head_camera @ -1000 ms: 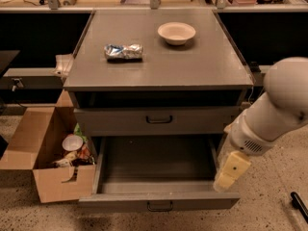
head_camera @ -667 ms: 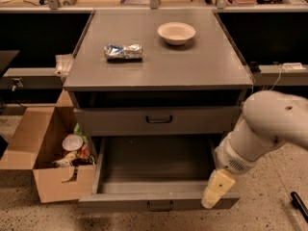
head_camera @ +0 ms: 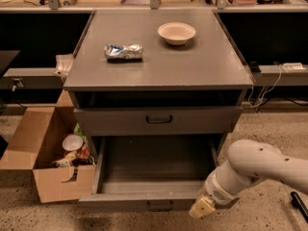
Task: Close middle drawer
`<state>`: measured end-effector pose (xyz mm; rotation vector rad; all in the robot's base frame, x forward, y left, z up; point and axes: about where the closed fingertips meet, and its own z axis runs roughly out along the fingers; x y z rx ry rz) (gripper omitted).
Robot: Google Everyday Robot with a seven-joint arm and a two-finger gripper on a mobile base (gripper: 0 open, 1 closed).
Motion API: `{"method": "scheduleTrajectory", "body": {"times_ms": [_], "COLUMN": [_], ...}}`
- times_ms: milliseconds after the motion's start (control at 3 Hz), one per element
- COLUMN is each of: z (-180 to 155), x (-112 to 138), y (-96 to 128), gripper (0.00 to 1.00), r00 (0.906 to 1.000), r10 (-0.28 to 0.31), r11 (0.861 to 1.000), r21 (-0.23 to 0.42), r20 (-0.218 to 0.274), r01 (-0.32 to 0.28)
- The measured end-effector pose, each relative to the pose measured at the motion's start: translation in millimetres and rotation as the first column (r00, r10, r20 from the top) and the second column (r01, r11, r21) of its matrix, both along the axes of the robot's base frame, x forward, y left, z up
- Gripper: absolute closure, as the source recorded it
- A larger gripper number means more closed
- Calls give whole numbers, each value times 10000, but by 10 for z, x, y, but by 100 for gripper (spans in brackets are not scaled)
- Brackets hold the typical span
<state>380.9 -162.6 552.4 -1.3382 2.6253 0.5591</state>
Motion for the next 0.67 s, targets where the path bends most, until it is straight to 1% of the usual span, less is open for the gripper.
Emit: {"method": "scheduleTrajectory", "body": {"times_ms": [333, 667], "z": [-512, -620], "x": [-39, -71], "y": [9, 33], "gripper": [64, 89], "r00": [9979, 9969], "r10": [-500, -526], "r11": [9975, 9968], "r21": [472, 573], "r20": [-418, -591], "r01": [520, 560]}}
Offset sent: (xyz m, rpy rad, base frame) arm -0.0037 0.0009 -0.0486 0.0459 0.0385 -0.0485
